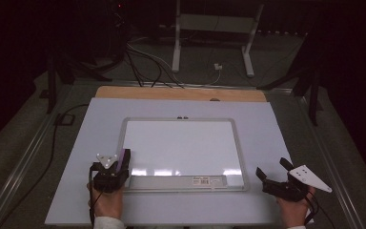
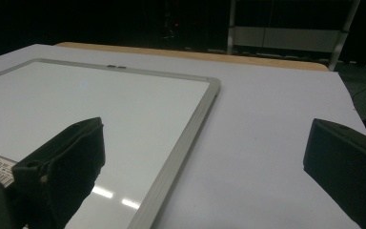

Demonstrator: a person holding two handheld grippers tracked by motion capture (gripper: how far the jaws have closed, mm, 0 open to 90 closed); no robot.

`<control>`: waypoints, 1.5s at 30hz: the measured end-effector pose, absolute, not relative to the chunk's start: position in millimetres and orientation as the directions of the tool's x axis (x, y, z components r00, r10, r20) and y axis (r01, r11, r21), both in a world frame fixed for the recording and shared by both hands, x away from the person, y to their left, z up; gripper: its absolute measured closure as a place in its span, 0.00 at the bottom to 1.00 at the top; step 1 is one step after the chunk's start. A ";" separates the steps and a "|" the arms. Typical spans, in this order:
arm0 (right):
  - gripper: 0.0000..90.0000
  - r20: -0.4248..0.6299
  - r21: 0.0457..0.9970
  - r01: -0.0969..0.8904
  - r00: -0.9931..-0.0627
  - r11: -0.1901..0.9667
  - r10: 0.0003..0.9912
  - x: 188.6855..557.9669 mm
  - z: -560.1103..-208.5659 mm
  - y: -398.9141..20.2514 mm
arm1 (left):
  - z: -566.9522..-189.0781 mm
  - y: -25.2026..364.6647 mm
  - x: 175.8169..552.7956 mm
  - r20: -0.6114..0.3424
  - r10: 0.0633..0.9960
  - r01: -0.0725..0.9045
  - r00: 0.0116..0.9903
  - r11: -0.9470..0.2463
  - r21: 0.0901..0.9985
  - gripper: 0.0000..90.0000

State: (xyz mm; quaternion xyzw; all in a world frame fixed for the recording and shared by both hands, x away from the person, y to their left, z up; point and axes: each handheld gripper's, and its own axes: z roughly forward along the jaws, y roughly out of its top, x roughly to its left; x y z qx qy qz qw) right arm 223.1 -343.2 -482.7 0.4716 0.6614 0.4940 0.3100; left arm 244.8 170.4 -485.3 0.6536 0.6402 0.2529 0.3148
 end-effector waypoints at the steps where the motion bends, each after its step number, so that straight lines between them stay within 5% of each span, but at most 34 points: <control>1: 0.01 0.057 0.946 0.318 -0.363 0.066 0.930 223.1 -482.8 -343.2 | -485.3 171.3 244.8 -0.078 0.996 0.679 0.053 0.021 0.734 0.72; 7: 0.01 0.057 0.945 0.319 -0.363 0.067 0.930 223.2 -482.9 -342.9 | -485.6 176.3 245.7 -0.104 0.992 0.678 0.069 0.030 0.734 0.70; 14: 0.01 0.058 0.946 0.319 -0.362 0.065 0.931 223.1 -483.0 -343.3 | -486.3 177.0 248.0 -0.102 0.991 0.681 0.089 0.015 0.732 0.57; 24: 0.01 0.058 0.946 0.319 -0.362 0.065 0.930 223.2 -482.8 -343.7 | -477.3 182.9 252.8 -0.145 0.974 0.637 0.175 0.001 0.771 0.21; 33: 0.01 0.058 0.945 0.320 -0.364 0.067 0.929 223.5 -483.1 -342.7 | -461.7 195.1 253.4 -0.144 0.949 0.557 0.282 -0.039 0.830 0.02; 45: 0.01 0.057 0.945 0.320 -0.365 0.068 0.929 223.6 -483.3 -342.1 | -450.5 220.2 244.7 -0.077 0.933 0.439 0.352 -0.092 0.894 0.01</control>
